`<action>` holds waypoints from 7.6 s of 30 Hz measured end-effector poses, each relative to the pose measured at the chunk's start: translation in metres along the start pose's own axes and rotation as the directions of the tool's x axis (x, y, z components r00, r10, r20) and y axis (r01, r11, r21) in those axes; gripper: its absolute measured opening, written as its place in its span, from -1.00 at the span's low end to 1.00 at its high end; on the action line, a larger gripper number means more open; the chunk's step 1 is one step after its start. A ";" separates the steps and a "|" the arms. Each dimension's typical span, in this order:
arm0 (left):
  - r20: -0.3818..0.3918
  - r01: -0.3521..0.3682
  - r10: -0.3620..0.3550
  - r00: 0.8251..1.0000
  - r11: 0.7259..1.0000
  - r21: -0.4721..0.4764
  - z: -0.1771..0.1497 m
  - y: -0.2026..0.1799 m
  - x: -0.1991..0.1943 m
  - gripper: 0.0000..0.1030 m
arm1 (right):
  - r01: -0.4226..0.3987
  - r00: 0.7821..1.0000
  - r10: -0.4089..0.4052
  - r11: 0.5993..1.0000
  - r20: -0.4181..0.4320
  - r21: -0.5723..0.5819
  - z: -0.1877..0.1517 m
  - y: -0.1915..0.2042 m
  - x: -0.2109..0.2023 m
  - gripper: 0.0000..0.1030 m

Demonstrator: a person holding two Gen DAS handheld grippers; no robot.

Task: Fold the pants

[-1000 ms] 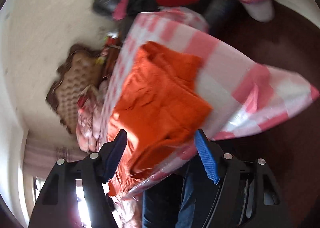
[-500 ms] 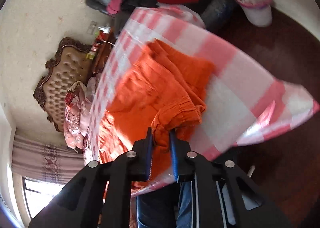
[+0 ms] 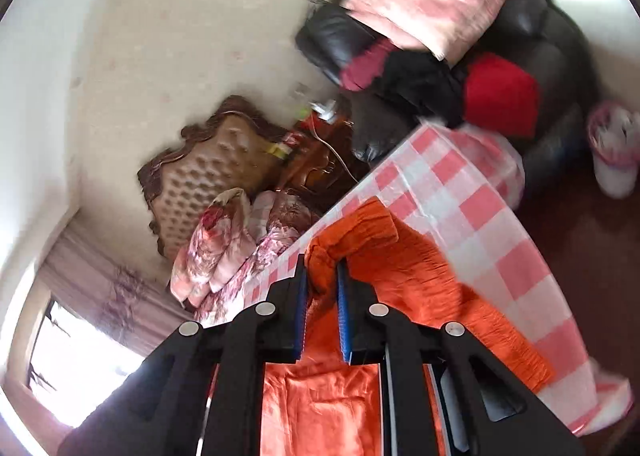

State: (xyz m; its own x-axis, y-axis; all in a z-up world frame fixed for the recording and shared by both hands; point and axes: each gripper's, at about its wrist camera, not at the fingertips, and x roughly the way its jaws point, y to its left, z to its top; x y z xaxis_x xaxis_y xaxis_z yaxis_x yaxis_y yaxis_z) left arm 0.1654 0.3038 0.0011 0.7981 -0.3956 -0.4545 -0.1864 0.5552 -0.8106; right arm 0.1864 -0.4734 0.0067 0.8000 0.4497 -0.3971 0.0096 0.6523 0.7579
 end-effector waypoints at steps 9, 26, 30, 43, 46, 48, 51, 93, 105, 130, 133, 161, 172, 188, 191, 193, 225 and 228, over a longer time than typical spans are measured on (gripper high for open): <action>-0.195 -0.151 0.125 0.973 0.980 -0.126 -0.104 0.115 0.019 -0.97 | 0.202 0.966 -0.163 0.961 -0.203 0.190 -0.071 -0.129 0.015 -0.74; -0.106 -0.112 0.111 0.988 0.994 0.001 0.109 -0.050 0.144 -0.97 | 0.236 0.965 -0.211 0.959 -0.155 0.160 0.112 -0.001 0.126 -0.74; -0.162 -0.202 0.198 0.967 0.979 -0.010 0.123 -0.039 0.198 -0.97 | 0.281 0.950 -0.270 0.959 -0.159 0.048 0.118 -0.017 0.182 -0.74; -0.140 -0.159 0.165 0.976 0.986 0.058 0.106 -0.050 0.174 -0.97 | 0.156 0.973 -0.143 0.986 -0.183 0.058 0.100 -0.052 0.181 -0.74; -0.095 -0.082 0.092 0.991 0.992 0.099 0.079 -0.061 0.108 -0.97 | 0.078 0.982 -0.067 0.996 -0.177 0.053 0.090 -0.041 0.135 -0.74; -0.091 -0.052 0.063 0.994 0.992 0.118 0.045 -0.049 0.065 -0.97 | 0.056 0.980 -0.046 0.997 -0.192 0.046 0.075 -0.046 0.111 -0.74; -0.127 -0.065 0.079 0.989 0.991 0.114 -0.018 -0.006 0.026 -0.97 | 0.060 0.967 -0.052 0.998 -0.249 0.022 0.040 -0.066 0.084 -0.74; -0.170 -0.156 0.148 0.974 0.987 -0.032 -0.137 0.139 0.000 -0.51 | 0.477 0.822 -0.516 0.855 -0.240 -0.203 -0.097 -0.111 -0.001 -0.75; -0.029 -0.119 0.116 0.993 0.985 -0.126 -0.102 0.180 -0.033 -0.20 | 0.710 0.615 -0.786 0.581 -0.051 -0.398 -0.117 -0.081 0.013 -0.74; 0.039 -0.211 0.217 0.975 0.971 -0.113 -0.081 0.161 -0.053 -0.86 | 0.712 0.597 -0.802 0.528 0.002 -0.463 -0.133 -0.051 0.042 -0.53; 0.012 -0.279 0.282 0.959 0.955 -0.105 -0.098 0.172 -0.046 -0.86 | 0.721 0.589 -0.808 0.516 0.014 -0.463 -0.136 -0.052 0.041 -0.45; -0.080 -0.146 0.166 0.983 0.968 0.205 0.006 0.186 0.007 -0.16 | 0.709 0.539 -0.842 0.463 -0.016 -0.532 -0.141 -0.054 0.054 0.37; -0.089 -0.232 0.271 0.958 0.922 0.311 0.016 0.183 0.033 -0.91 | 0.726 0.497 -0.868 0.427 -0.017 -0.539 -0.139 -0.054 0.060 0.47; -0.029 -0.446 0.490 0.871 0.815 0.371 0.012 0.162 0.051 -0.83 | 0.589 0.756 -0.648 0.735 -0.091 -0.336 -0.088 -0.056 -0.015 0.51; -0.006 -0.478 0.508 0.861 0.813 0.332 0.017 0.163 0.046 -0.41 | 0.469 0.831 -0.546 0.792 -0.109 -0.391 -0.046 -0.041 -0.005 0.55; 0.026 -0.484 0.501 0.865 0.820 0.306 0.021 0.158 0.036 -0.40 | 0.338 0.854 -0.462 0.842 -0.240 -0.420 -0.030 -0.039 0.023 0.56; -0.104 -0.249 0.352 0.930 0.815 0.523 -0.042 0.089 0.057 0.05 | 0.603 0.661 -0.715 0.687 -0.226 -0.405 0.013 -0.097 0.113 -0.21; -0.118 -0.259 0.390 0.913 0.779 0.572 -0.045 0.086 0.082 0.04 | 0.604 0.625 -0.750 0.641 -0.216 -0.474 0.001 -0.094 0.122 0.10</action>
State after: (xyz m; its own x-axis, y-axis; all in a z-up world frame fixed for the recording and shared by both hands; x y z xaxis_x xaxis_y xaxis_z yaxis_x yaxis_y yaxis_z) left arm 0.1891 0.2858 -0.1229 0.5887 -0.2309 -0.7747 -0.0242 0.9529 -0.3024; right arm 0.2835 -0.4809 -0.1128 0.3633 -0.0760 -0.9286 0.2051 0.9787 0.0002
